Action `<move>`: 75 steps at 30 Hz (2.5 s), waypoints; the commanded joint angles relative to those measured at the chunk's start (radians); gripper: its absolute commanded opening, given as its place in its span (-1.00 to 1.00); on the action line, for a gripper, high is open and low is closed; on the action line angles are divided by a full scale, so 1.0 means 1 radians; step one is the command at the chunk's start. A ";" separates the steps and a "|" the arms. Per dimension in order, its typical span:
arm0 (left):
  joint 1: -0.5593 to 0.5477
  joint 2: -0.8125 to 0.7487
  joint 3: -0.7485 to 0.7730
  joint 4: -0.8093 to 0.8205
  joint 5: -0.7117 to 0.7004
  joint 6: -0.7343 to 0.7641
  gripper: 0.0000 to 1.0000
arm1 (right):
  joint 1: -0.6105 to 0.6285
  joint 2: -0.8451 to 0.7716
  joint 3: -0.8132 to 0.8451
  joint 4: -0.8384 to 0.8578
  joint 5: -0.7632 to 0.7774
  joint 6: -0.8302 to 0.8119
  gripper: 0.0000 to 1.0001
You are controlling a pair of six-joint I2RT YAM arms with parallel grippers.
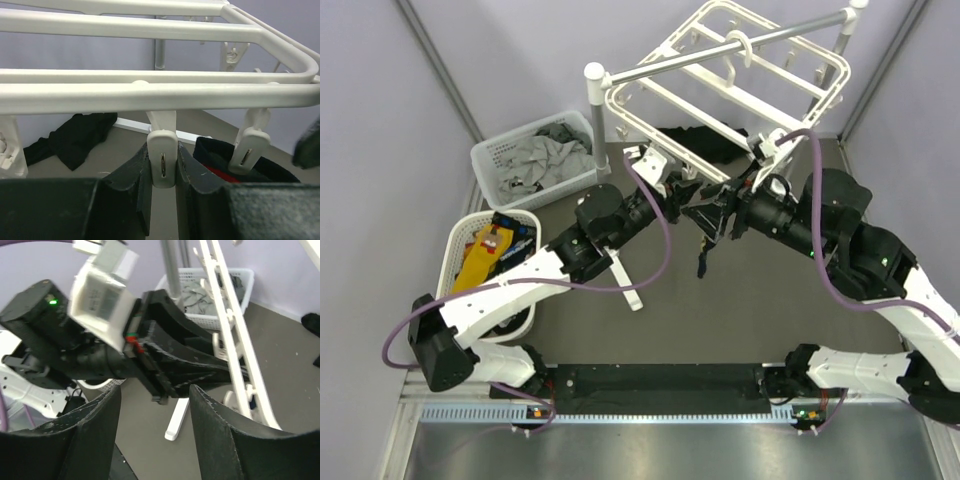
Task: Clip the socks to the hanger
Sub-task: Open the clamp at the hanger.
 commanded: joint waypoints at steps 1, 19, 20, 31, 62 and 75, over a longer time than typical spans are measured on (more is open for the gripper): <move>-0.007 -0.053 0.030 -0.013 0.012 -0.015 -1.00 | -0.053 -0.016 -0.036 0.071 0.054 0.095 0.11; -0.007 -0.094 0.021 -0.066 0.089 0.000 -1.00 | -0.160 -0.018 -0.183 0.284 0.146 0.195 0.07; -0.007 -0.093 0.021 -0.063 0.093 -0.003 -1.00 | -0.162 -0.015 -0.185 0.283 0.166 0.201 0.07; -0.007 -0.067 0.038 -0.040 0.141 -0.038 -0.96 | -0.160 0.004 -0.213 0.258 0.222 0.285 0.07; -0.016 -0.028 0.045 -0.040 0.233 -0.069 -0.90 | -0.114 0.036 -0.297 0.482 0.427 0.291 -0.37; -0.016 -0.097 -0.019 -0.081 0.119 -0.049 0.10 | -0.114 -0.013 -0.311 0.425 0.426 0.259 -1.00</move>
